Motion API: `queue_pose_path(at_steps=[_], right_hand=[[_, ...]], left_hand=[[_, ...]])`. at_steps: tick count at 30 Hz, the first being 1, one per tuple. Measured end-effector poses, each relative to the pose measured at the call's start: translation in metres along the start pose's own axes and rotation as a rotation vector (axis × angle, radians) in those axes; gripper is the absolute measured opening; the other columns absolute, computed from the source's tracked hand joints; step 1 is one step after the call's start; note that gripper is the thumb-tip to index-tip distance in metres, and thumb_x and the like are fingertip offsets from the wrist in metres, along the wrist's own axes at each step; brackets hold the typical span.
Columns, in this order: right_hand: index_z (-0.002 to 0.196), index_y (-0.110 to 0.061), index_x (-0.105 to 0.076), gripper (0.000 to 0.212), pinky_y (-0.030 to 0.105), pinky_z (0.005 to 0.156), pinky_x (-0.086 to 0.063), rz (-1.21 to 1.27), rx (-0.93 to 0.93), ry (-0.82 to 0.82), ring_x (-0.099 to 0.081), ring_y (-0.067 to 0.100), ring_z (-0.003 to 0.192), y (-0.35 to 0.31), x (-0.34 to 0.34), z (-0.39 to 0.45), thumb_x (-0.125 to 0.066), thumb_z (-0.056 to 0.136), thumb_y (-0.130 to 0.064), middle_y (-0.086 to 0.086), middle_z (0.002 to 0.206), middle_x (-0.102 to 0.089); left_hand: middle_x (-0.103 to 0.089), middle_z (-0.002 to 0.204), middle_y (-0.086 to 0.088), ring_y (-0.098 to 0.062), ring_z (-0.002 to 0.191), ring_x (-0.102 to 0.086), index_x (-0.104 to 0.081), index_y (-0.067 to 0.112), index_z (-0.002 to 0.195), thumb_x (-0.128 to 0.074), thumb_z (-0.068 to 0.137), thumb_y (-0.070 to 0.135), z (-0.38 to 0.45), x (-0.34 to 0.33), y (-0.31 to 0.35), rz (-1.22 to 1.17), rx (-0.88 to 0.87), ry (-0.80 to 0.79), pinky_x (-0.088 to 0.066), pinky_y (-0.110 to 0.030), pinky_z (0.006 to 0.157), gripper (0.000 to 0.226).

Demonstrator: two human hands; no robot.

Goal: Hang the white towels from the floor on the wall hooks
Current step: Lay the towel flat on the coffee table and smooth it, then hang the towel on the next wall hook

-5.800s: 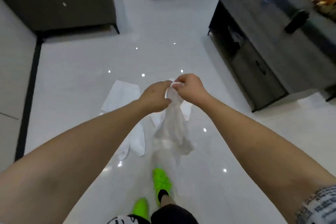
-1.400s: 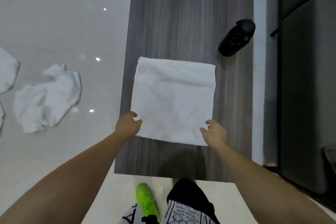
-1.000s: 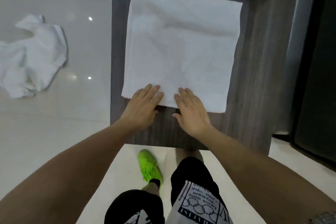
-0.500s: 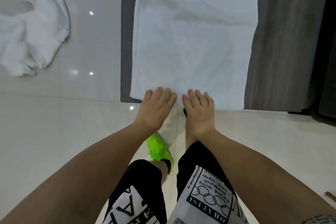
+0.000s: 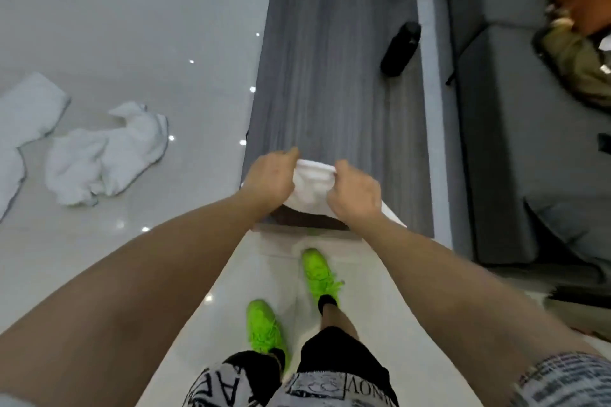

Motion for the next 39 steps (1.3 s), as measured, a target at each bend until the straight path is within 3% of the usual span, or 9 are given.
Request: queue_pose_path(at_steps=[5, 8, 14, 18, 21, 24, 28, 34, 39], right_hand=[[0.086, -0.017, -0.044, 0.007, 0.035, 0.059, -0.027, -0.064, 0.273, 0.148, -0.051, 0.036, 0.064, -0.046, 0.145, 0.048, -0.044, 0.089, -0.023, 0.013, 0.077, -0.064], [0.078, -0.018, -0.052, 0.025, 0.034, 0.059, -0.033, -0.03, 0.492, 0.228, -0.054, 0.033, 0.065, -0.091, 0.219, 0.064, -0.045, 0.093, -0.037, 0.004, 0.067, -0.058], [0.08, -0.021, -0.056, 0.028, 0.035, 0.06, -0.039, -0.028, 0.92, 0.273, -0.053, 0.031, 0.068, -0.207, 0.281, 0.059, -0.048, 0.094, -0.044, 0.003, 0.07, -0.06], [0.078, -0.027, -0.056, 0.03, 0.029, 0.051, -0.029, -0.001, 1.122, 0.279, -0.051, 0.023, 0.063, -0.304, 0.285, 0.017, -0.046, 0.094, -0.05, -0.008, 0.061, -0.05], [0.073, -0.023, -0.054, 0.038, 0.031, 0.054, -0.031, 0.034, 1.239, 0.267, -0.052, 0.024, 0.065, -0.372, 0.276, -0.032, -0.049, 0.091, -0.055, -0.006, 0.063, -0.053], [0.084, -0.023, -0.066, 0.032, 0.032, 0.059, -0.036, 0.084, 1.361, 0.253, -0.054, 0.026, 0.069, -0.437, 0.264, -0.097, -0.053, 0.091, -0.051, -0.003, 0.068, -0.058], [0.081, -0.022, -0.061, 0.03, 0.032, 0.06, -0.035, 0.119, 1.52, 0.201, -0.052, 0.026, 0.073, -0.521, 0.245, -0.2, -0.05, 0.095, -0.046, -0.001, 0.075, -0.061], [0.08, -0.023, -0.06, 0.02, 0.031, 0.061, -0.035, 0.172, 1.731, 0.076, -0.061, 0.029, 0.083, -0.636, 0.192, -0.379, -0.051, 0.092, -0.036, -0.001, 0.079, -0.064], [0.102, -0.026, -0.07, 0.024, 0.035, 0.075, -0.051, 0.222, 1.916, -0.011, -0.063, 0.031, 0.094, -0.698, 0.147, -0.538, -0.053, 0.091, -0.038, 0.003, 0.097, -0.072]], left_hand=[[-0.053, 0.078, -0.008, -0.035, 0.076, -0.054, -0.05, 0.015, 0.091, -0.042, 0.073, -0.002, 0.007, 0.137, 0.017, -0.052, 0.079, 0.226, -0.038, -0.034, 0.061, 0.026], [-0.059, 0.085, -0.01, -0.032, 0.078, -0.054, -0.057, 0.019, 0.095, -0.04, 0.078, 0.0, -0.003, 0.217, 0.014, -0.068, 0.168, 0.404, -0.045, -0.035, 0.066, 0.031], [-0.062, 0.088, -0.01, -0.028, 0.081, -0.054, -0.059, 0.018, 0.093, -0.046, 0.094, 0.009, -0.091, 0.317, -0.018, 0.036, 0.326, 0.628, -0.044, -0.036, 0.069, 0.016], [-0.06, 0.084, -0.006, -0.027, 0.079, -0.053, -0.061, 0.015, 0.093, -0.049, 0.097, 0.015, -0.185, 0.35, -0.048, 0.088, 0.485, 0.764, -0.042, -0.035, 0.069, 0.013], [-0.06, 0.086, -0.004, -0.024, 0.08, -0.051, -0.061, 0.019, 0.091, -0.049, 0.097, 0.016, -0.265, 0.363, -0.071, 0.086, 0.627, 0.825, -0.037, -0.031, 0.069, 0.013], [-0.06, 0.085, -0.004, -0.026, 0.082, -0.053, -0.06, 0.02, 0.089, -0.049, 0.094, 0.014, -0.362, 0.368, -0.095, 0.12, 0.793, 0.842, -0.038, -0.032, 0.066, 0.013], [-0.062, 0.099, -0.003, -0.027, 0.093, -0.056, -0.062, 0.023, 0.105, -0.051, 0.087, 0.006, -0.508, 0.367, -0.121, 0.179, 1.069, 0.82, -0.047, -0.032, 0.076, 0.027], [-0.061, 0.122, -0.005, -0.029, 0.108, -0.057, -0.057, 0.025, 0.124, -0.047, 0.094, 0.016, -0.73, 0.356, -0.125, 0.201, 1.333, 0.882, -0.049, -0.04, 0.092, 0.033], [-0.056, 0.131, -0.006, -0.028, 0.117, -0.053, -0.055, 0.023, 0.13, -0.051, 0.094, 0.021, -0.884, 0.335, -0.104, 0.237, 1.534, 0.824, -0.047, -0.04, 0.096, 0.036]])
Point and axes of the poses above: each hand's wrist, its own z-axis towards the middle knuckle, its own x-axis out of the back of the hand, y = z × x, the point moved 1 cm from there along z, towards the middle knuckle
